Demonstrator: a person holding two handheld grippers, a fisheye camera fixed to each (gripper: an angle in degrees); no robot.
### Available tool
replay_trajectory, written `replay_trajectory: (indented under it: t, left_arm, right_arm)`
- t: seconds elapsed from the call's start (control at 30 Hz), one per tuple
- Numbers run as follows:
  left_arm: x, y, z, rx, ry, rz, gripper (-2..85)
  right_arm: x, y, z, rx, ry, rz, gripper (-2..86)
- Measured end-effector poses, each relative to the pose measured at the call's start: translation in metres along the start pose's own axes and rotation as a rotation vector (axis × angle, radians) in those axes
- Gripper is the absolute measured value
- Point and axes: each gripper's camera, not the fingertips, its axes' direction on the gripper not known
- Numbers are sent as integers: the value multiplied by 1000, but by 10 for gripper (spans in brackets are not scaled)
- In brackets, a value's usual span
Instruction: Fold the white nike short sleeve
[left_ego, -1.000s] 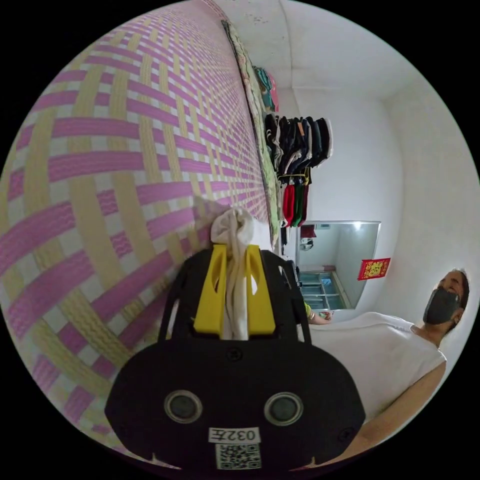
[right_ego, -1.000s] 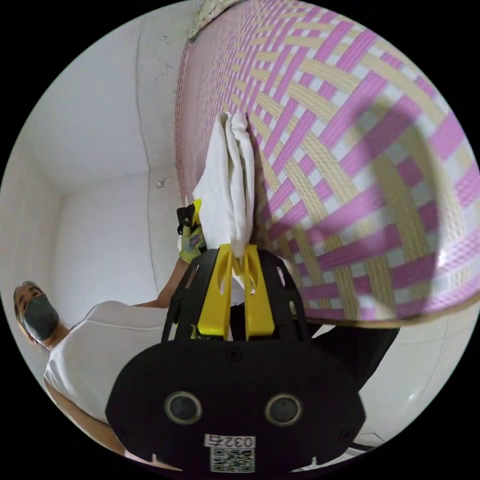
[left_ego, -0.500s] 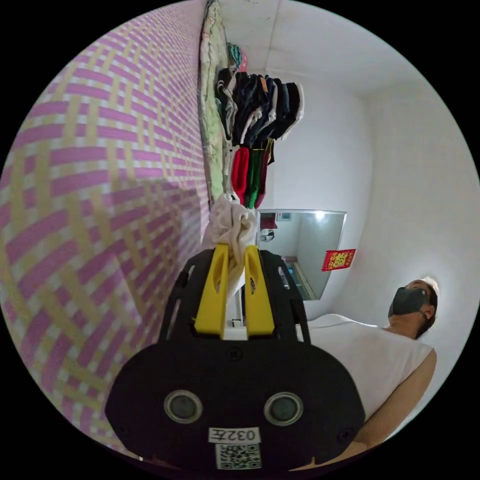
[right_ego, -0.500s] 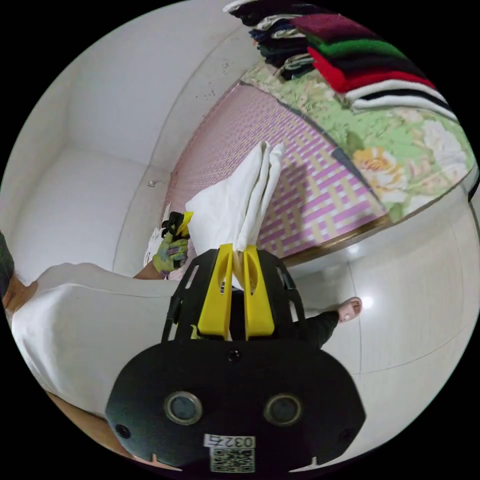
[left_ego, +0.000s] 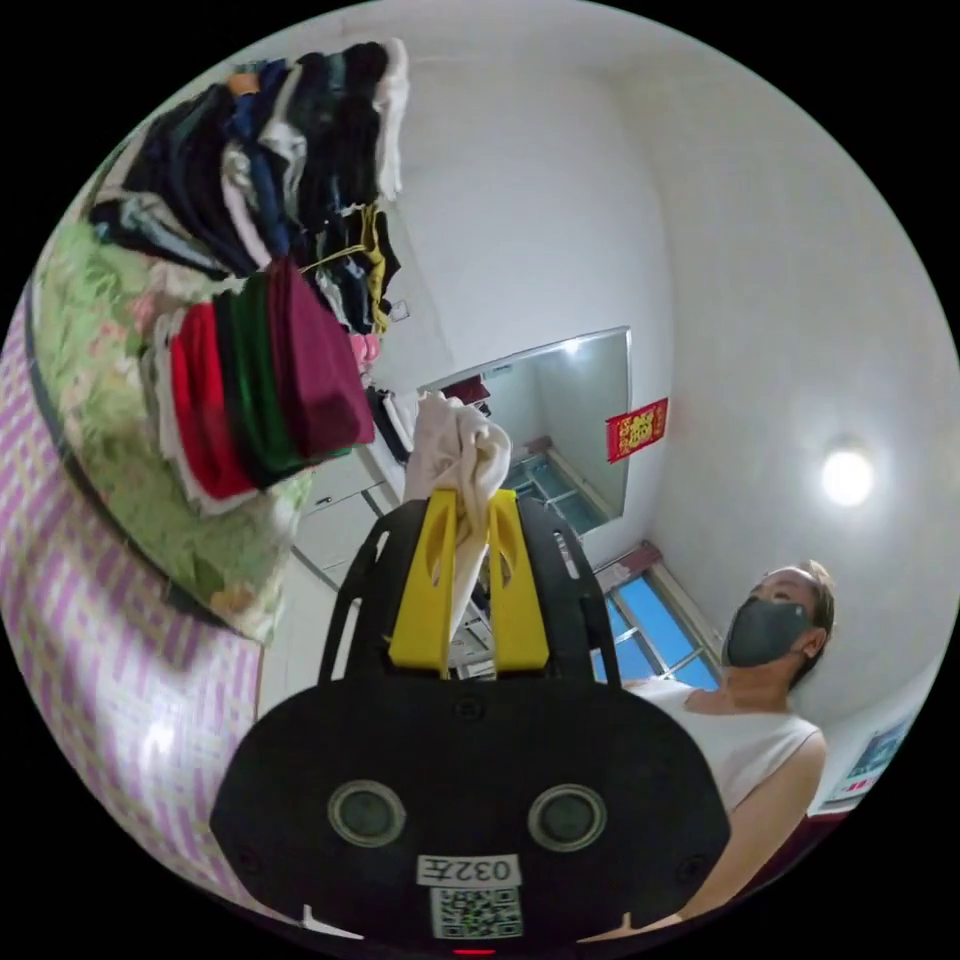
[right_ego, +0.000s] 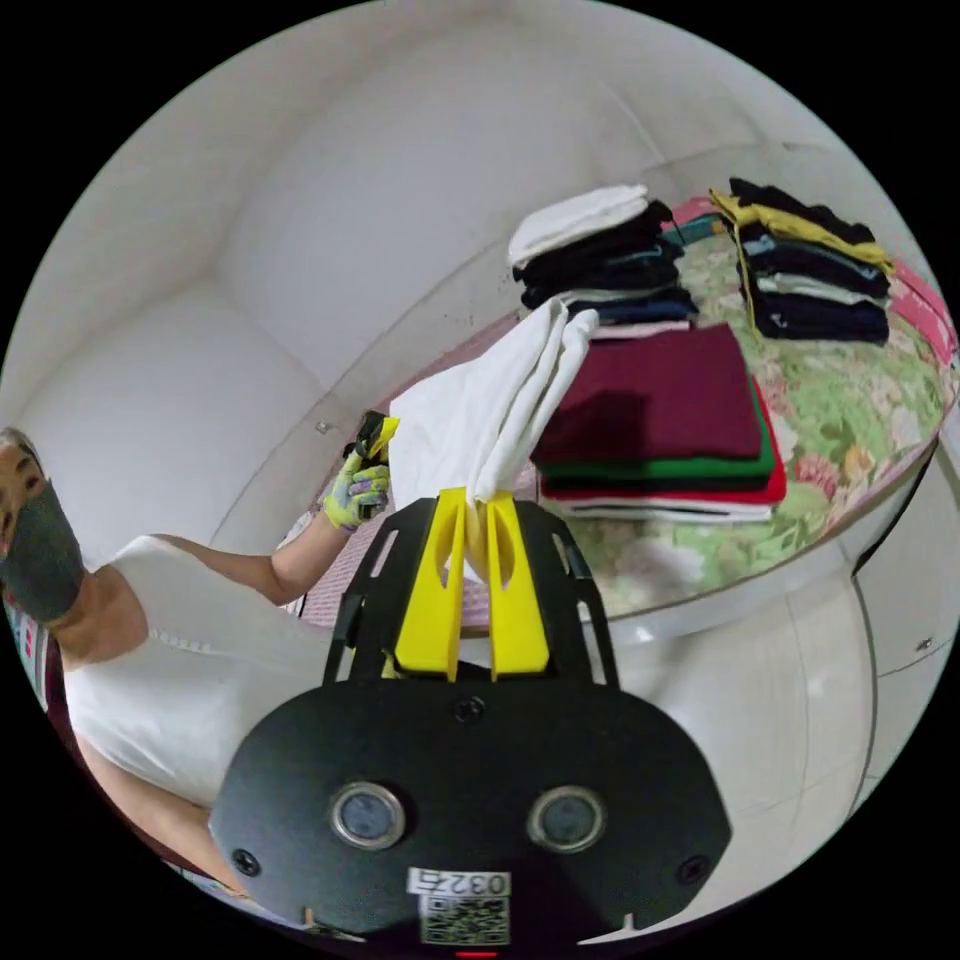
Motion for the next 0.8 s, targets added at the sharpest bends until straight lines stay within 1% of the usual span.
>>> replay_trajectory:
  t: [0.1, 0.2, 0.27, 0.3, 0.33, 0.4, 0.43, 0.5, 0.67, 0.7, 0.73, 0.77, 0.8]
  left_arm:
    - [29, -68, 9, 31, 14, 17, 11]
    - [19, -126, 15, 65, 44, -80, 13]
    - [-5, -153, 17, 81, -33, -131, 16]
    - [-27, -169, 21, 53, -139, -150, 19]
    - [-54, -179, 25, -10, -251, -217, 20]
    - [-87, -180, 22, -34, -314, -354, 15]
    - [-94, -177, 16, 4, -216, -352, 12]
    - [-97, -177, 10, 6, -140, -358, 9]
    - [-65, -180, 4, -2, -52, -353, 4]
    - [-48, -181, 5, -2, -12, -346, 2]
    - [-28, -184, 5, -11, -25, -324, 0]
    - [-18, -185, 4, -14, -53, -316, 0]
    - [-2, -188, 2, -15, -135, -309, 0]
  right_arm:
    - [9, -28, -35, 51, -17, -9, 39]
    - [42, -52, -54, 82, -85, 60, 40]
    - [74, -60, -52, 64, -71, 127, 41]
    - [103, -60, -43, 41, -49, 191, 44]
    - [138, -56, -32, 13, -52, 288, 48]
    - [183, -39, -15, -21, -104, 437, 67]
    - [201, -26, -11, 2, -147, 488, 61]
    - [212, -13, -14, 42, -210, 484, 49]
    - [207, 9, -19, 33, -274, 475, 36]
    - [199, 15, -24, 62, -330, 467, 34]
    - [191, 22, -28, 92, -382, 452, 33]
    - [187, 26, -30, 104, -392, 446, 33]
    - [182, 33, -31, 113, -383, 444, 33]
